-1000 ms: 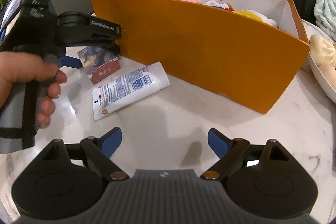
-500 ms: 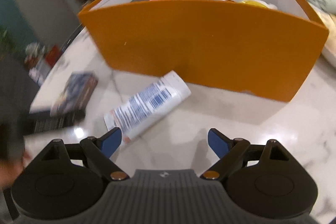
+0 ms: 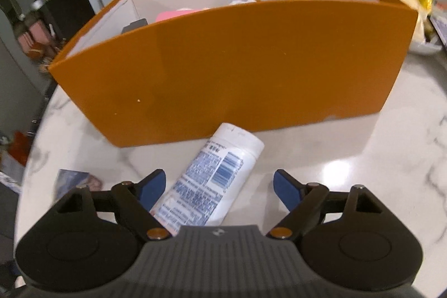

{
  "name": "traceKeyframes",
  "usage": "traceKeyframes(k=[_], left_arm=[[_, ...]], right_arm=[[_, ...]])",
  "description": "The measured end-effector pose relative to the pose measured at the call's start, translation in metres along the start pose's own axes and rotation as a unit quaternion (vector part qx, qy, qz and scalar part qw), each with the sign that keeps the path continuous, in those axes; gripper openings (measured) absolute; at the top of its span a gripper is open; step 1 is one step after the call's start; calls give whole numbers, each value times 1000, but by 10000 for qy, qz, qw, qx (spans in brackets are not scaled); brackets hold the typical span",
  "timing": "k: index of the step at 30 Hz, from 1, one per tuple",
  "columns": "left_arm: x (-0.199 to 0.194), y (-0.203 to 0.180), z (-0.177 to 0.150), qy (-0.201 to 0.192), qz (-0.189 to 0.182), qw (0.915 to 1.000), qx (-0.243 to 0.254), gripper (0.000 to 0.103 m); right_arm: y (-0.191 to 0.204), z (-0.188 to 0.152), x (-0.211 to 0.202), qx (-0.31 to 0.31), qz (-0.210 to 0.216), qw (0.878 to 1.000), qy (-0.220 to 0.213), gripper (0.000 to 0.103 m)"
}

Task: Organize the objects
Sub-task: 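Grasp the card deck box with the left gripper while the right grasps the white lotion tube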

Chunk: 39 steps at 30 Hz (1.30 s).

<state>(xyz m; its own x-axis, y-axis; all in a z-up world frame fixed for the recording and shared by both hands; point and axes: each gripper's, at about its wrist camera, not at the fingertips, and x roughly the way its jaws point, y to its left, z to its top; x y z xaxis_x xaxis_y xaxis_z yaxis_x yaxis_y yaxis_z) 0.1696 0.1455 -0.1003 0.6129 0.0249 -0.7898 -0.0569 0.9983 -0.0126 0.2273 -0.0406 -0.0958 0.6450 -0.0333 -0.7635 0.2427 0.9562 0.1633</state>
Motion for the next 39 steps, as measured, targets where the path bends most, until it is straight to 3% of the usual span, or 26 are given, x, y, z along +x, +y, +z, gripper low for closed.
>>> traceKeyframes(k=[2, 12, 14, 19, 23, 25, 26, 31, 39], left_arm=[[0, 0, 0, -16, -32, 10000, -15, 93], [11, -6, 10, -95, -30, 9998, 171, 96], [14, -8, 13, -80, -40, 9998, 186, 98], [19, -15, 19, -84, -77, 9996, 243, 98], [20, -19, 19, -151, -126, 9994, 268, 92], [18, -21, 18, -231, -131, 9992, 284, 74], [17, -22, 17, -272, -157, 9991, 295, 73], [13, -31, 12, -358, -194, 9985, 362, 71], [3, -37, 1, -373, -376, 9980, 332, 70]], right_arm=[[2, 0, 0, -130, -31, 9999, -56, 71], [-18, -9, -11, -993, 380, 9943, -102, 52], [-26, -13, -14, -1270, 444, 9908, -118, 36], [-59, -16, -22, -1589, 587, 9854, -141, 24], [-83, -16, -26, -1665, 681, 9836, -143, 23], [-94, -17, -28, -1678, 781, 9826, -136, 23], [-99, -18, -31, -1697, 811, 9821, -137, 23], [-119, -20, -36, -1492, 1211, 9813, -81, 23], [-130, -22, -42, -1342, 1400, 9810, 11, 22]])
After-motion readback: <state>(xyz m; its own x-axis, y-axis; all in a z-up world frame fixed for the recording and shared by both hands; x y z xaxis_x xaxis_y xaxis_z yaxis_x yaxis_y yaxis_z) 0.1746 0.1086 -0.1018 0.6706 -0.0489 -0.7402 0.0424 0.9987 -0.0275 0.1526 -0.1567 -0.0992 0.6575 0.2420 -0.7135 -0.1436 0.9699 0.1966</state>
